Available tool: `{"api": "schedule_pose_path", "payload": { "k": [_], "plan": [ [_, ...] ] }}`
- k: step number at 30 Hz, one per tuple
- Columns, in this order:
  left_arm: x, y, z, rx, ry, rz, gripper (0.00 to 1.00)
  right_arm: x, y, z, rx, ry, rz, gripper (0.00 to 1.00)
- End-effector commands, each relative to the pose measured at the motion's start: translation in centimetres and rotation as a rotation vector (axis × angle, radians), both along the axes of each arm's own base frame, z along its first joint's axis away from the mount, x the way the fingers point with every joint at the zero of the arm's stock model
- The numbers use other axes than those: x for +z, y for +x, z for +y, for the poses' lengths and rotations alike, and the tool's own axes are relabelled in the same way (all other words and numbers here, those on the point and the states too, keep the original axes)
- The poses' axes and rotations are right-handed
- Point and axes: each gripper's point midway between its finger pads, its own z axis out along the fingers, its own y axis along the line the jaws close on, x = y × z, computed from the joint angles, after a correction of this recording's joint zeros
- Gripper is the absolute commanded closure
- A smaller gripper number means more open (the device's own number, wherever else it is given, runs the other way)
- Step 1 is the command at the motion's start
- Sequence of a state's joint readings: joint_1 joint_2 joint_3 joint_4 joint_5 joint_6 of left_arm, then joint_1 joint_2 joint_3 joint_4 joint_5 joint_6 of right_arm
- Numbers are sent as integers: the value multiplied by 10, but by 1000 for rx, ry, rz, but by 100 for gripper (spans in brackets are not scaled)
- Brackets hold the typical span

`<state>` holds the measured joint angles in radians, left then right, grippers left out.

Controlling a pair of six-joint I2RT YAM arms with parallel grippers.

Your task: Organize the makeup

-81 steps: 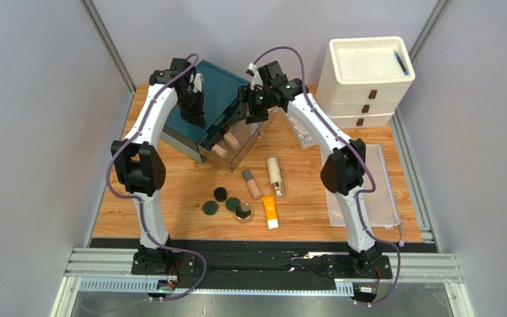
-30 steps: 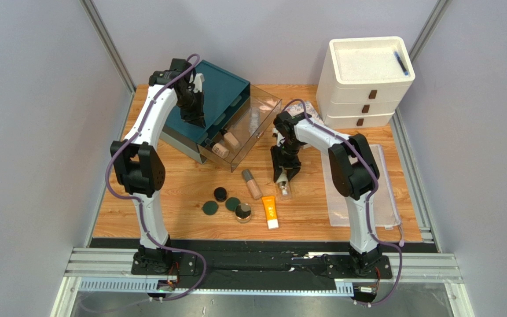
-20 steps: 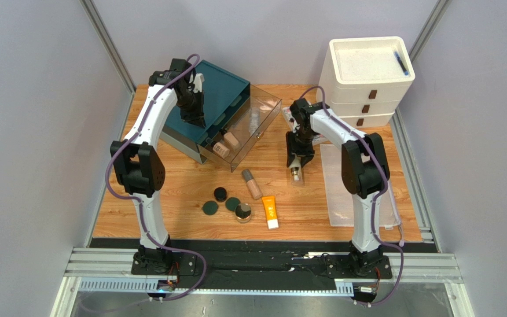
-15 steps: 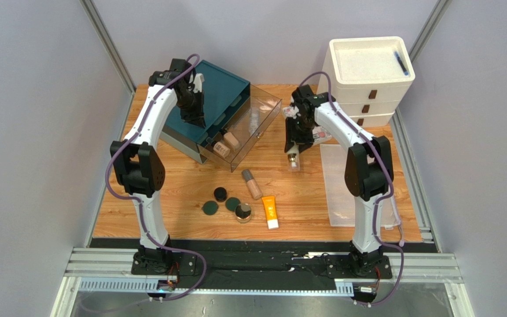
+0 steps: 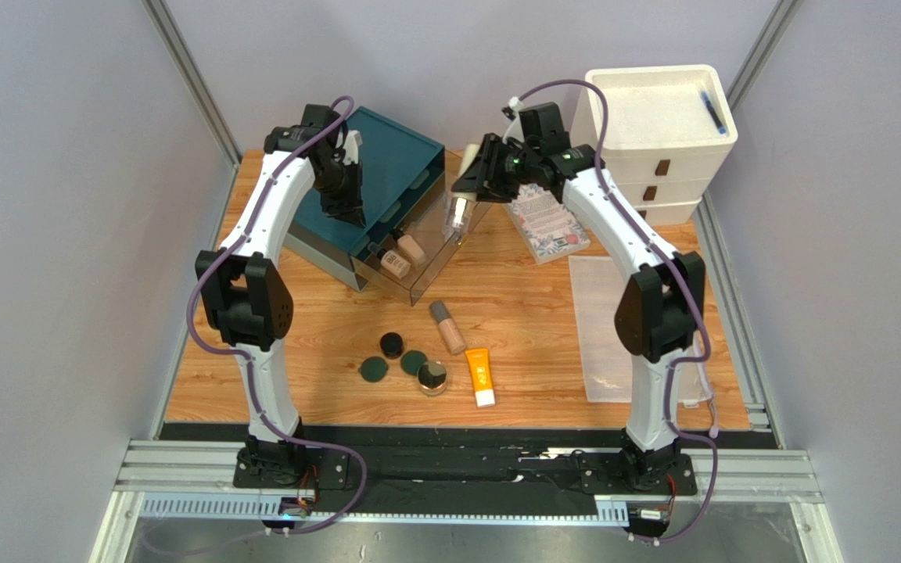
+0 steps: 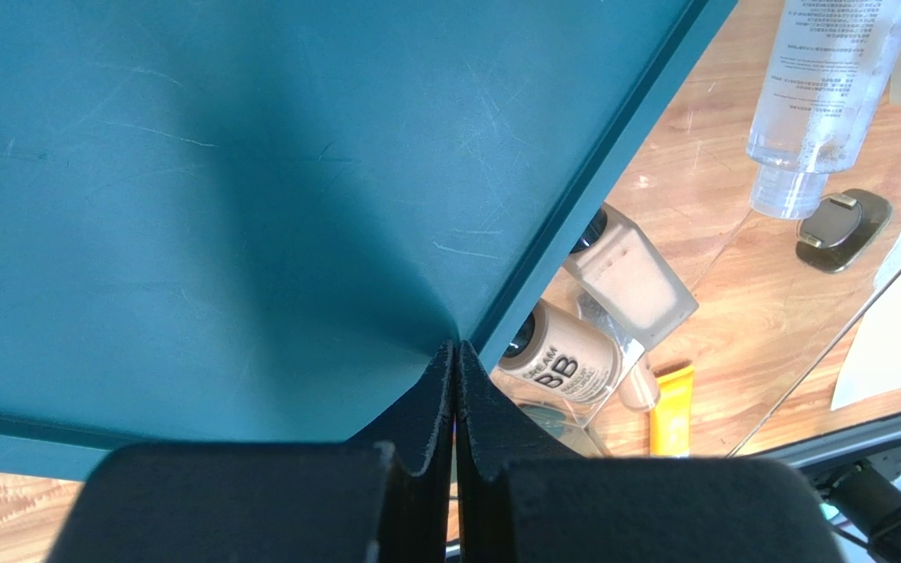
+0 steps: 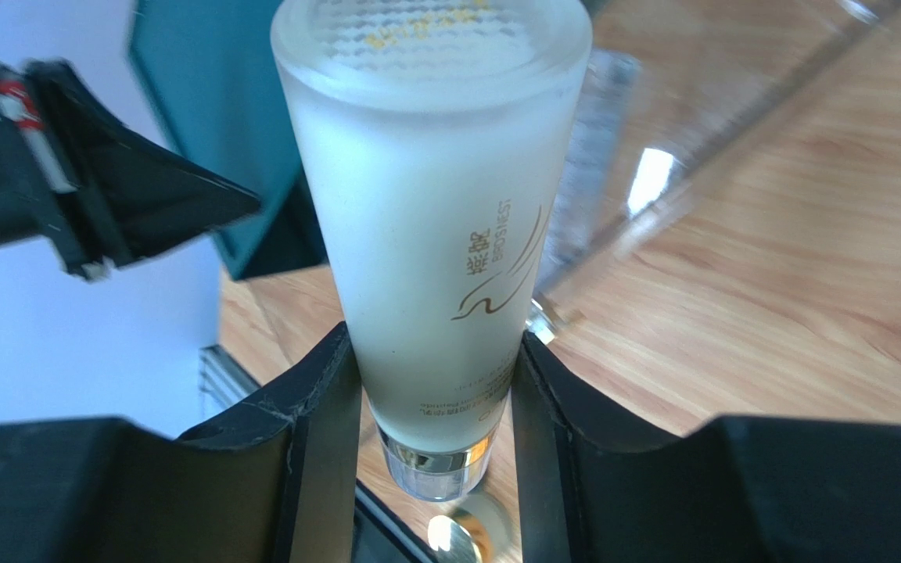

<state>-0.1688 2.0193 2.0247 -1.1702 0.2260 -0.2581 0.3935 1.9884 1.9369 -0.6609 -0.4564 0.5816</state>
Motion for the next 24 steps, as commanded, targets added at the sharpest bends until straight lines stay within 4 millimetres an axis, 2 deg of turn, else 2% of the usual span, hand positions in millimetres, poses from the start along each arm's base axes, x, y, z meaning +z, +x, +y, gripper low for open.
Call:
{"api": "schedule_pose_path", "payload": {
  "k": [1, 4, 5, 7, 8, 9, 12, 15, 20, 23, 24],
  "plan": [
    [-55, -40, -10, -23, 32, 255, 100, 53, 16, 64, 105, 219, -100, 100],
    [-54, -40, -11, -20, 30, 250, 100, 44, 26, 80, 116, 233, -82, 100],
    [-53, -40, -12, -21, 27, 248, 100, 31, 31, 84, 100, 235, -43, 100],
    [-52, -39, -16, -27, 6, 243, 100, 20, 41, 85, 81, 237, -30, 94],
    [-51, -38, -17, -27, 0, 240, 100, 16, 43, 85, 71, 233, -21, 89],
    [-50, -38, -19, -30, -6, 238, 100, 11, 46, 86, 68, 229, -10, 72],
    [-49, -37, -21, -37, -7, 236, 100, 5, 52, 81, 28, 202, -7, 47],
    [-48, -38, -20, -43, -1, 233, 100, 4, 56, 76, 5, 185, -5, 36],
    [-47, -36, -20, -51, 2, 232, 100, 19, 58, 68, -3, 199, -34, 32],
    [-47, -34, -20, -54, 7, 232, 100, 38, 55, 62, -4, 213, -62, 32],
    [-45, -33, -20, -56, 7, 228, 100, 49, 51, 56, 3, 210, -85, 32]
  ]
}}
